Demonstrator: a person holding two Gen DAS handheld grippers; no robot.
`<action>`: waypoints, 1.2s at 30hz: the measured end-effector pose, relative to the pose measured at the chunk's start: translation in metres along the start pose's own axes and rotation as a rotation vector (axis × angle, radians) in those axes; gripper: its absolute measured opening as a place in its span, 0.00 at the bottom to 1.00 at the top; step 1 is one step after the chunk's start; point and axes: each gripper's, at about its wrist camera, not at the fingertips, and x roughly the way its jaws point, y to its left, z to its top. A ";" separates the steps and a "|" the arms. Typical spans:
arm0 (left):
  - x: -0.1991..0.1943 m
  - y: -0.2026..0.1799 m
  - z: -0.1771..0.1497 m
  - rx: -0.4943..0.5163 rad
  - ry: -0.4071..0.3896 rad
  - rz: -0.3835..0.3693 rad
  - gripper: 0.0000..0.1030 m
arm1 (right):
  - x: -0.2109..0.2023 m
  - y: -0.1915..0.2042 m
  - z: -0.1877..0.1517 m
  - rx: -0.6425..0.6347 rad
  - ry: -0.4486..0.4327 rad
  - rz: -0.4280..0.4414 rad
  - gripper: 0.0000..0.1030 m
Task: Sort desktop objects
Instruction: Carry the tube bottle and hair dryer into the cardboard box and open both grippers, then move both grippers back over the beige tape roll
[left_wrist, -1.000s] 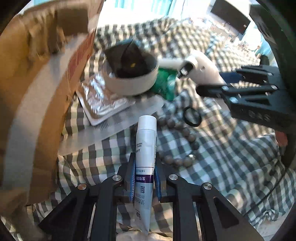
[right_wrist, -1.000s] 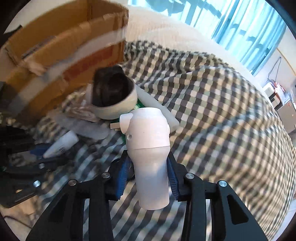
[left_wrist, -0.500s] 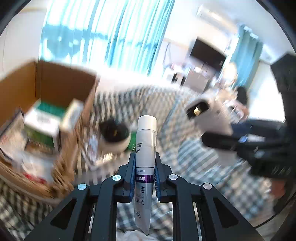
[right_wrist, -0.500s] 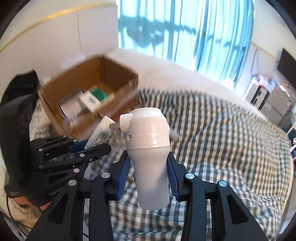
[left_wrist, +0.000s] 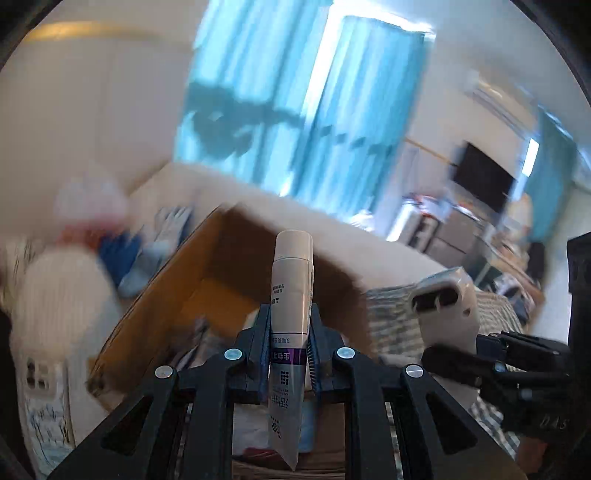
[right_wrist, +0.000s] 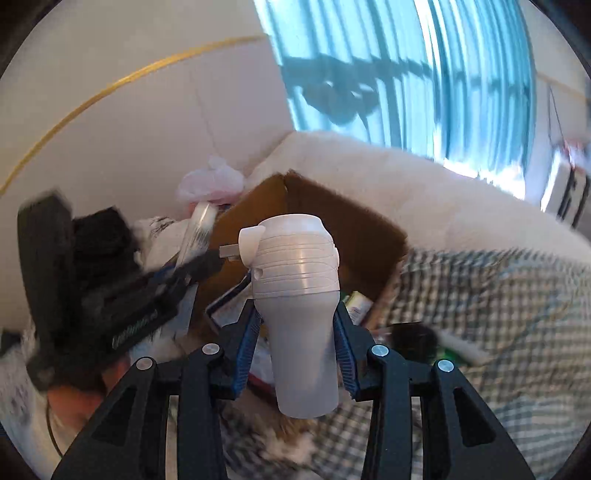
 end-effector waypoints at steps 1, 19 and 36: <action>0.007 0.007 -0.004 -0.016 0.015 0.006 0.17 | 0.006 -0.002 -0.001 0.036 -0.011 -0.005 0.47; -0.029 -0.032 -0.031 0.131 -0.033 0.029 0.97 | -0.110 -0.050 -0.050 -0.080 -0.093 -0.214 0.69; 0.028 -0.190 -0.143 0.332 0.126 -0.038 1.00 | -0.133 -0.159 -0.103 -0.091 -0.074 -0.333 0.72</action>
